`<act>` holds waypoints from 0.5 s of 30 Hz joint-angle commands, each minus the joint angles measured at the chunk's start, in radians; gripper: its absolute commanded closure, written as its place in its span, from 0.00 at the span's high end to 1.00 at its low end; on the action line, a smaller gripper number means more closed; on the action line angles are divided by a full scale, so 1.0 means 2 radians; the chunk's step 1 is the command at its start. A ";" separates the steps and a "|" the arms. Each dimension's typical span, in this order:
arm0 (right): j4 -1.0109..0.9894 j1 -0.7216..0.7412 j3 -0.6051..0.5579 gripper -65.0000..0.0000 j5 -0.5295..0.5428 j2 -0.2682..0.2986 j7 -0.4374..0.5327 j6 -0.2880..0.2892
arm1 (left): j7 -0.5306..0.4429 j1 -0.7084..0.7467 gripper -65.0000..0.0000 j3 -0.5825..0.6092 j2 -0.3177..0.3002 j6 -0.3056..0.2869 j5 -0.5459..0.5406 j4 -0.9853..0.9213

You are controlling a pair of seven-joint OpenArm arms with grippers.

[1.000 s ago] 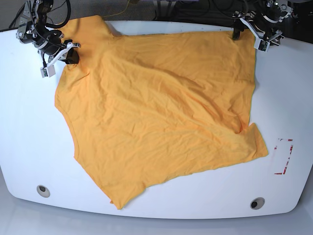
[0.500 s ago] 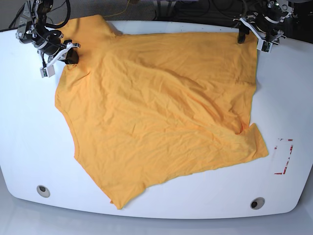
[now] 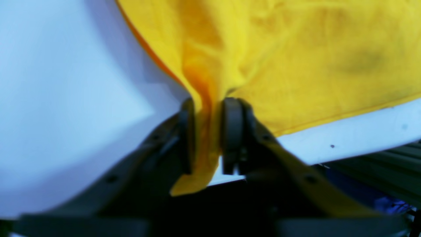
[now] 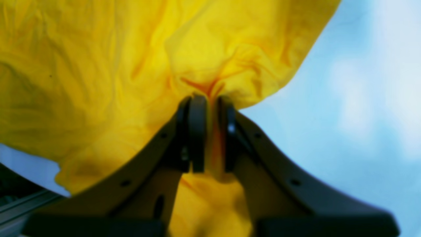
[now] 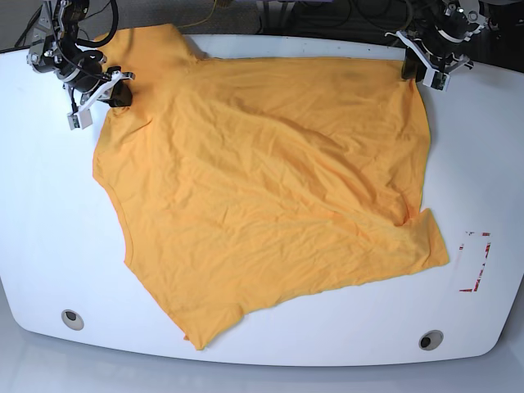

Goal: Layout the t-shirt on the table in an organized manner, then fold the t-shirt properly
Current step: 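Pull the shoulder corner outward with the left gripper, right gripper holding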

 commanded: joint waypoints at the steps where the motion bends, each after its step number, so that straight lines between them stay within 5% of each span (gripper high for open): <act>1: 0.007 -0.001 0.005 0.11 0.006 0.009 0.006 0.003 | 0.031 0.008 0.04 0.005 0.000 -0.008 0.014 -0.001; 15: 0.051 -0.022 0.007 0.11 0.008 0.008 0.006 0.001 | 0.032 0.012 0.04 0.002 -0.001 -0.008 0.012 0.073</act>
